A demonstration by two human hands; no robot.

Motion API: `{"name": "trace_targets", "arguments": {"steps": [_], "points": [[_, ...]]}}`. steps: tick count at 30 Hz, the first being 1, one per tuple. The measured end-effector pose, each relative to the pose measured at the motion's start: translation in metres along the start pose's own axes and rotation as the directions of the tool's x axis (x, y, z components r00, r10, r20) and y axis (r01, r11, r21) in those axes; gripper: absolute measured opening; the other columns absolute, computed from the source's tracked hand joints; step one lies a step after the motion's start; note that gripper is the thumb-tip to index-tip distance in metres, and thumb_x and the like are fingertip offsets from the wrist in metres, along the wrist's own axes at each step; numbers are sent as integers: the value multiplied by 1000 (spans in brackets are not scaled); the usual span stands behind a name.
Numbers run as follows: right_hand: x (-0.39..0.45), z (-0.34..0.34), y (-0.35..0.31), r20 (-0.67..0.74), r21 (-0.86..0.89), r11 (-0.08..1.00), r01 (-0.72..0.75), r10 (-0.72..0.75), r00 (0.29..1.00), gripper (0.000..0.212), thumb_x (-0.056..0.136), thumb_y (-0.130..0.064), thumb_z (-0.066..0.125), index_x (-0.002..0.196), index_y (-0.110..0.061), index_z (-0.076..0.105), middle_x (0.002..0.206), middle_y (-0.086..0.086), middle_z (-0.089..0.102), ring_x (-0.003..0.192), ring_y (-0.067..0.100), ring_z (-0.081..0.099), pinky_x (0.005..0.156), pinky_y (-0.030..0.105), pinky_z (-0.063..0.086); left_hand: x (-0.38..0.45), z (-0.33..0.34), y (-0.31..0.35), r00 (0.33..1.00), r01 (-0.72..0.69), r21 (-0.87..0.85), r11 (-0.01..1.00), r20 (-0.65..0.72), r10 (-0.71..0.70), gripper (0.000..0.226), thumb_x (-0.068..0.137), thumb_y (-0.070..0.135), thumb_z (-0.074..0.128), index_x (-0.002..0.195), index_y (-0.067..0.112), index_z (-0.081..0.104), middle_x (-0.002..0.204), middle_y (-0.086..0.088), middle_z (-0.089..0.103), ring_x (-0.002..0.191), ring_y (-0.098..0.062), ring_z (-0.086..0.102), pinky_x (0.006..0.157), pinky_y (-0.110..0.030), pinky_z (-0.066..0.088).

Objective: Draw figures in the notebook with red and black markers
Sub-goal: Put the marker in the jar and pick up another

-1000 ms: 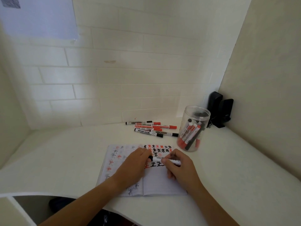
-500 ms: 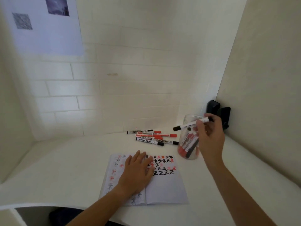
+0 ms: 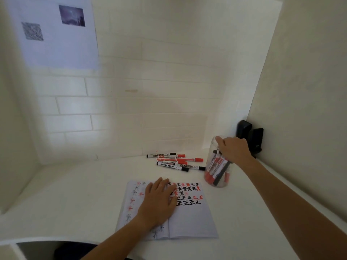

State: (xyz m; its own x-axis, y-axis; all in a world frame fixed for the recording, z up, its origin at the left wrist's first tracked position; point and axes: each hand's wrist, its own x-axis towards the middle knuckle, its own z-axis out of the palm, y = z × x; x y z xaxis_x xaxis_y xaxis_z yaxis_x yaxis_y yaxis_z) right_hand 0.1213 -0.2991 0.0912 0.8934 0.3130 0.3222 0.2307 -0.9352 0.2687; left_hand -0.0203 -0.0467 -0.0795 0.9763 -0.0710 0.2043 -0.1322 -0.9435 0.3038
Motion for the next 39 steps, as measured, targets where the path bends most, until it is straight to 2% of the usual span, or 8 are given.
{"name": "trace_targets", "arguments": {"steps": [5, 10, 12, 17, 25, 31, 36, 39], "points": [[-3, -2, -7, -161, 130, 989, -76, 96, 982, 27, 107, -29, 40, 103, -11, 59, 90, 5, 70, 68, 20, 54, 69, 33, 43, 0, 0, -1, 1000, -5, -7, 1000, -7, 5, 77, 87, 63, 2, 154, 37, 30, 165, 5, 20, 154, -15, 3, 125, -45, -1], [-13, 5, -49, -630, 202, 928, 312, -120, 767, 9, 93, -15, 61, 91, -8, 67, 82, 5, 67, 71, 19, 57, 69, 33, 50, 2, 2, -1, 1000, -10, 3, 1000, -16, 10, 75, 87, 62, 3, 153, 37, 31, 165, 6, 21, 154, -15, 4, 125, -45, -1], [-15, 12, -76, -512, 272, 860, 431, -249, 822, 15, 97, -19, 54, 97, -11, 67, 86, 1, 66, 78, 16, 59, 73, 30, 54, 2, 2, -1, 1000, -10, 0, 1000, -24, 10, 74, 88, 61, 5, 153, 37, 32, 164, 6, 22, 154, -16, 5, 125, -44, 0], [1, 66, -127, -55, 468, 852, 236, -238, 970, 20, 103, -20, 52, 112, -14, 69, 103, 5, 68, 91, 21, 64, 79, 33, 55, 2, 1, 0, 999, -7, -4, 1000, -37, 7, 69, 90, 59, 9, 151, 38, 34, 162, 6, 26, 153, -15, 8, 125, -44, 2], [9, 106, -148, 25, 489, 868, 84, -110, 994, 28, 101, -24, 58, 125, -11, 58, 127, 4, 54, 108, 21, 59, 88, 33, 51, 4, 2, -1, 999, -3, 0, 1000, -31, 3, 58, 96, 52, 21, 150, 37, 36, 162, 6, 28, 152, -14, 10, 124, -46, 5], [0, 84, -139, 130, 442, 894, 70, -141, 981, 11, 93, -22, 63, 102, -15, 64, 102, 5, 66, 83, 20, 61, 73, 32, 55, 3, 3, -1, 999, -16, -32, 999, -53, 14, 72, 89, 59, 8, 152, 36, 34, 162, 5, 27, 153, -15, 9, 125, -44, 3], [-42, 54, -136, 117, 843, 532, -77, -41, 992, 12, 91, -22, 65, 100, -15, 61, 83, -3, 65, 69, 9, 56, 61, 21, 44, 0, -3, 4, 982, -51, -198, 979, -188, 13, 65, 94, 63, 19, 144, 32, 46, 150, 9, 42, 144, -10, 28, 122, -34, 16], [-74, 41, -137, 229, 962, 190, -196, -169, 959, 15, 96, -18, 64, 109, -13, 63, 83, 0, 70, 63, 12, 59, 57, 25, 49, 0, -3, 4, 949, -151, -233, 961, -306, 75, 27, 103, 50, 35, 116, 35, 53, 110, 19, 54, 105, 0, 48, 100, -26, 35]]}}
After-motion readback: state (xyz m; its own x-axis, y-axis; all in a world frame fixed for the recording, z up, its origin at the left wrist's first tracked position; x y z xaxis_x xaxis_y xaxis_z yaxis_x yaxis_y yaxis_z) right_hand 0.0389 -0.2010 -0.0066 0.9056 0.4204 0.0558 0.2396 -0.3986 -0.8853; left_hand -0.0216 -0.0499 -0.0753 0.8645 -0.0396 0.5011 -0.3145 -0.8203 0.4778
